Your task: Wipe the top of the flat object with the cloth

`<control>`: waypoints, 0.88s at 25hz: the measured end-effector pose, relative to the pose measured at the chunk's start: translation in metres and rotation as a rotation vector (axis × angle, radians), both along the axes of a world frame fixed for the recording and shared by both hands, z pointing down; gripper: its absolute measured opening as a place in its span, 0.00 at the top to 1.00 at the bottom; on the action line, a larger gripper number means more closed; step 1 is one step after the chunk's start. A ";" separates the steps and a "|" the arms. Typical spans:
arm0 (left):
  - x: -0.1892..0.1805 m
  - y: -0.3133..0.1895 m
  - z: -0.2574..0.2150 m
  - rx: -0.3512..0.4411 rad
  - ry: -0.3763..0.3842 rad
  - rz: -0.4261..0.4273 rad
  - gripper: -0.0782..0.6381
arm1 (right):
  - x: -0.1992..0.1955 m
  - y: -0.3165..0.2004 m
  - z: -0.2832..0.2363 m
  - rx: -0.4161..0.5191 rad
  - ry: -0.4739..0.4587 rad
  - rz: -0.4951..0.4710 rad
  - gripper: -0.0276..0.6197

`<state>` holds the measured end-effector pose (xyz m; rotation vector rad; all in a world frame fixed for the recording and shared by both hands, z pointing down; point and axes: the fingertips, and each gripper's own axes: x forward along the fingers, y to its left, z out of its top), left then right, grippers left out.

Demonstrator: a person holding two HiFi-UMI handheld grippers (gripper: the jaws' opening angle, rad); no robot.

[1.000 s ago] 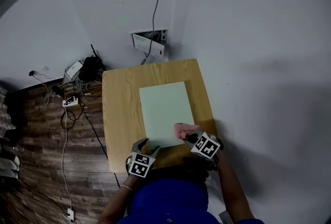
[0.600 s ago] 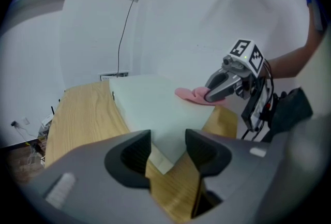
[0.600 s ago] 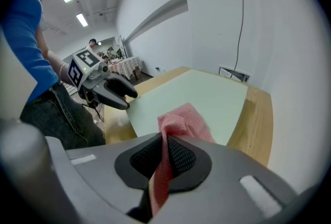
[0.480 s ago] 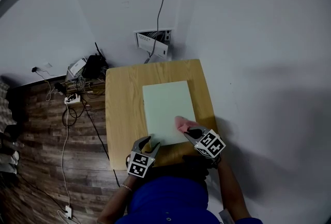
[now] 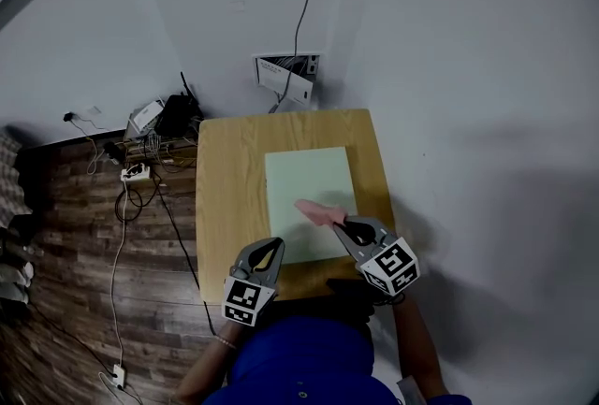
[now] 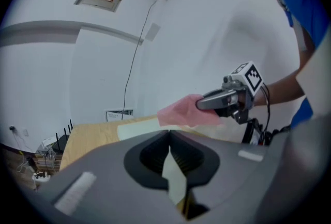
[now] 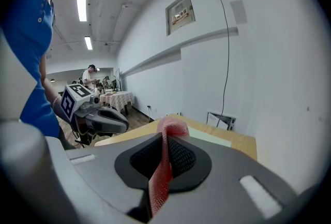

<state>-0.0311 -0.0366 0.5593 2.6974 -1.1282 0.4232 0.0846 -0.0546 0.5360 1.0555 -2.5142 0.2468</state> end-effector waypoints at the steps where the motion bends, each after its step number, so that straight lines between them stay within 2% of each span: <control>1: -0.001 -0.001 -0.008 0.020 0.012 -0.007 0.89 | -0.002 0.000 -0.008 0.027 0.003 0.005 0.94; 6: -0.002 -0.006 -0.042 0.115 0.018 -0.032 0.89 | -0.010 -0.005 -0.041 0.138 0.019 0.024 0.94; 11: -0.002 -0.009 -0.084 0.173 0.086 -0.058 0.89 | -0.020 -0.005 -0.080 0.232 -0.029 0.063 0.94; 15: 0.003 -0.014 -0.113 0.181 0.150 -0.075 0.89 | -0.023 -0.007 -0.099 0.304 -0.051 0.101 0.94; 22: 0.008 -0.014 -0.147 0.224 0.189 -0.077 0.89 | -0.017 -0.003 -0.129 0.348 -0.158 0.221 0.94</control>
